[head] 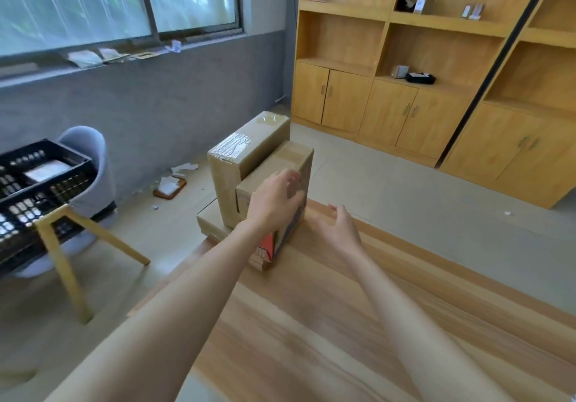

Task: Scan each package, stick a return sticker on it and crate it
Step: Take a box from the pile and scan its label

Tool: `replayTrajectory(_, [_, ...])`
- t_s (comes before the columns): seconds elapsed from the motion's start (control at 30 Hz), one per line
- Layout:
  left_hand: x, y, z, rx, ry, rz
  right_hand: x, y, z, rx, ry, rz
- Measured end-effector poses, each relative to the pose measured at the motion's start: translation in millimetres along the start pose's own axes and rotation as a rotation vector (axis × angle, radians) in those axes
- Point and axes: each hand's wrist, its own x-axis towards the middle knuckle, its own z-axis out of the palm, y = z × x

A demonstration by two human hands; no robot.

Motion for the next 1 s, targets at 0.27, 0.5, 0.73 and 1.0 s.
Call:
replayTrajectory(0.27, [-8, -48, -42, 0.084, 0.140, -0.183, 5, -41, 28, -0.003, -0.061, -0.085])
replayTrajectory(0.5, [-14, -71, -38, -0.122, 0.015, -0.385, 9, -54, 45, 0.031, -0.095, -0.052])
replayTrajectory(0.73, [-12, -81, -21, -0.255, -0.055, -0.425, 15, -57, 53, 0.112, -0.105, 0.043])
replayTrajectory(1.0, [-12, -75, -16, -0.279, -0.075, -0.369, 16, -56, 59, 0.167, -0.112, 0.097])
